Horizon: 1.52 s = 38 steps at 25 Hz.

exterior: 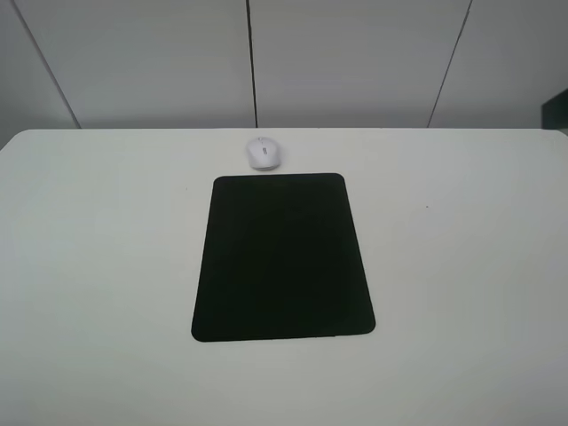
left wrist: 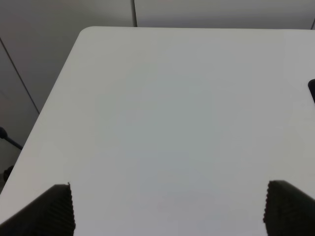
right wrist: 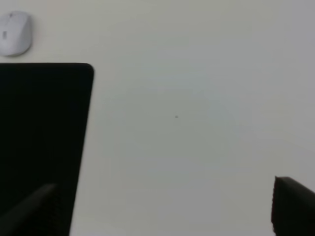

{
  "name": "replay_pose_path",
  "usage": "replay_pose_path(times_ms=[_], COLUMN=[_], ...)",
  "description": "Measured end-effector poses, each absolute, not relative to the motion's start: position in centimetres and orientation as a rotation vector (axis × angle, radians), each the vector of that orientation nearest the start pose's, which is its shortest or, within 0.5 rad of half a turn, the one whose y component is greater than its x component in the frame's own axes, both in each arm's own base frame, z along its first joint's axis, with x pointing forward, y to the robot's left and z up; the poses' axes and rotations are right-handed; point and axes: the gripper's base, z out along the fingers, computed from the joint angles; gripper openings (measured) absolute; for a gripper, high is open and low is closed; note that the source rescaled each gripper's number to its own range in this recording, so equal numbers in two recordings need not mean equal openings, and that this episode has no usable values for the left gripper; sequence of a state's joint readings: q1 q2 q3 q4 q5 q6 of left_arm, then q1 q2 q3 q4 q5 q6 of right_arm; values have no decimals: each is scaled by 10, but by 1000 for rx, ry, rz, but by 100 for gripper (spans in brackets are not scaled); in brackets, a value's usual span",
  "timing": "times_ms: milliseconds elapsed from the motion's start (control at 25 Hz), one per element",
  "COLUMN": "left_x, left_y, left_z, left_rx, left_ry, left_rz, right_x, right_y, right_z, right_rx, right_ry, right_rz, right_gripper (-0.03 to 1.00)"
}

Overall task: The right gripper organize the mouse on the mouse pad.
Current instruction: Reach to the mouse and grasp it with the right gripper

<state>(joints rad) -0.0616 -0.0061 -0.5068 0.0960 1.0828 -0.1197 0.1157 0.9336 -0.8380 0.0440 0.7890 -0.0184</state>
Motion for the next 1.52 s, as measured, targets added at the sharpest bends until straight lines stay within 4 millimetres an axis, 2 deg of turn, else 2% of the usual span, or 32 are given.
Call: replay_pose_path(times_ms=[120,480,760,1040,1240,1520], left_x=[-7,-7,-7,-7,-7,-7], left_y=[8,8,8,8,8,8], left_z=[278,278,278,278,278,278], left_rx=[-66,-66,-66,-66,-66,-66], left_ry=[2049,2049,2049,2049,2049,2049], left_rz=[2,2,2,2,2,2], right_x=[216,329,388,427,441,459], right_y=[48,118,169,205,230,265], right_z=[322,291,272,248,221,193], right_rx=[-220,-269,-348,-414,-378,-355], right_ry=[2391,2533,2657,2717,2746,2648], right_rz=[143,212,206,173,119,147], right_gripper=[100,100,100,100,100,100])
